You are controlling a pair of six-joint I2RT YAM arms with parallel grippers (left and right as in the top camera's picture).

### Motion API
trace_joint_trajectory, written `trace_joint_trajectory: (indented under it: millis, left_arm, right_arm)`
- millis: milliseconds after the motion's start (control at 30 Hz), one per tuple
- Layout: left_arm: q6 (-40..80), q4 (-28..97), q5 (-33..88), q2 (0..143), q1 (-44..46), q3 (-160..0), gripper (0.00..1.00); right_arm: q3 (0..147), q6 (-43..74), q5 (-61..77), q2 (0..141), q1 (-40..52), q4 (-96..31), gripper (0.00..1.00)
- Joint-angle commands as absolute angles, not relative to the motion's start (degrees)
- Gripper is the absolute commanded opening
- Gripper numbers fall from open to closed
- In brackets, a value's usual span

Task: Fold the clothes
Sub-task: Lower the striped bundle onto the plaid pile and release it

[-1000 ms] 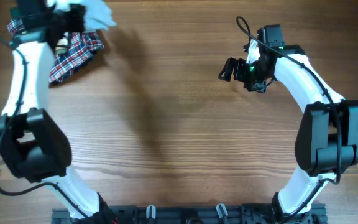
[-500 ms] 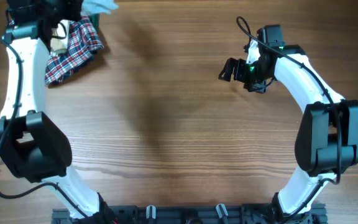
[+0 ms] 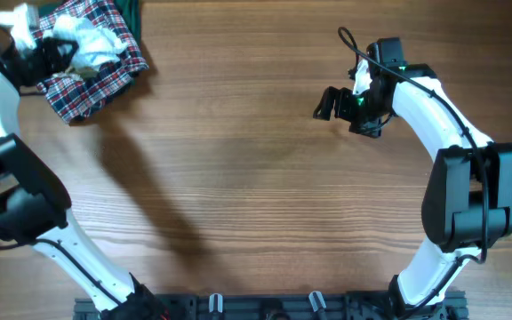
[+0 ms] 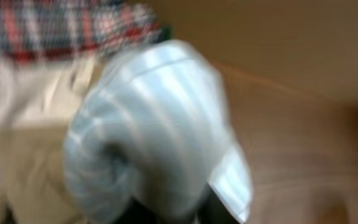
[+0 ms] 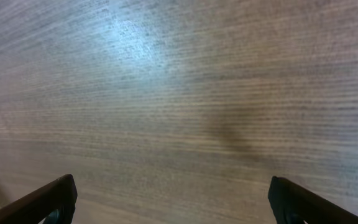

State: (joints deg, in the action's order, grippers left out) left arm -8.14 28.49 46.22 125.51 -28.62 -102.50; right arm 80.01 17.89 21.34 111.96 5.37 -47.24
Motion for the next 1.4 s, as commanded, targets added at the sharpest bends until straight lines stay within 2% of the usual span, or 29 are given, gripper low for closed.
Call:
trace_joint_trajectory:
  millis: [0,67,167,300,433,533,600,967,1000,1067,1100,1133,1267,1367]
  left_arm:
    - [-8.58,31.38,49.5,126.34,-30.61,-103.2,0.29]
    - [-8.32,32.95,49.5,126.23,-31.94,-103.2,0.38]
    - [-8.12,35.05,49.45,126.23,-33.45,-103.2,0.46]
    - [-4.34,35.31,47.59,126.23,-35.07,-103.2,0.47]
    - [-2.48,34.98,45.15,125.95,-35.81,-103.2,0.42]
    - [-2.02,34.98,44.86,124.62,-35.79,-103.2,0.54]
    - [-0.49,34.92,44.16,123.55,-35.81,-103.2,0.56]
    - [1.17,37.12,42.72,109.08,-33.04,-103.2,0.41]
    - [1.19,37.39,42.46,107.13,-32.25,-103.2,0.36]
    - [1.17,38.44,42.3,103.88,-29.23,-103.2,0.15]
    - [1.15,38.63,41.69,103.68,-27.46,-103.2,0.09]
    - [1.13,38.65,38.92,103.79,-25.21,-103.2,0.04]
    - [1.15,37.1,16.12,107.28,-16.56,-103.2,0.04]
    - [1.15,34.89,5.63,110.59,-12.86,-103.2,0.04]
  right_arm:
    - [79.48,18.04,20.97,112.29,5.72,-47.72,1.0]
    - [79.48,18.09,20.97,112.29,5.72,-47.59,1.0]
    - [79.48,18.06,20.99,112.29,5.72,-47.64,1.0]
    - [79.48,18.09,20.99,112.29,5.72,-47.68,1.0]
    - [79.48,18.06,21.61,112.29,5.72,-47.64,1.0]
    - [79.48,18.02,21.87,112.29,5.72,-47.66,1.0]
    - [79.48,18.02,21.87,112.29,5.72,-47.68,1.0]
    - [79.48,17.96,21.87,112.29,5.72,-47.57,1.0]
    - [79.48,17.93,21.85,112.29,5.72,-47.51,1.0]
    - [79.48,17.91,21.85,112.29,5.72,-47.13,1.0]
    - [79.48,17.93,21.87,112.29,5.72,-46.89,1.0]
    - [79.48,17.96,21.89,112.29,5.72,-46.61,1.0]
    - [79.48,17.67,22.5,112.29,5.72,-46.76,1.0]
    - [79.48,16.47,22.48,112.29,5.72,-47.0,1.0]
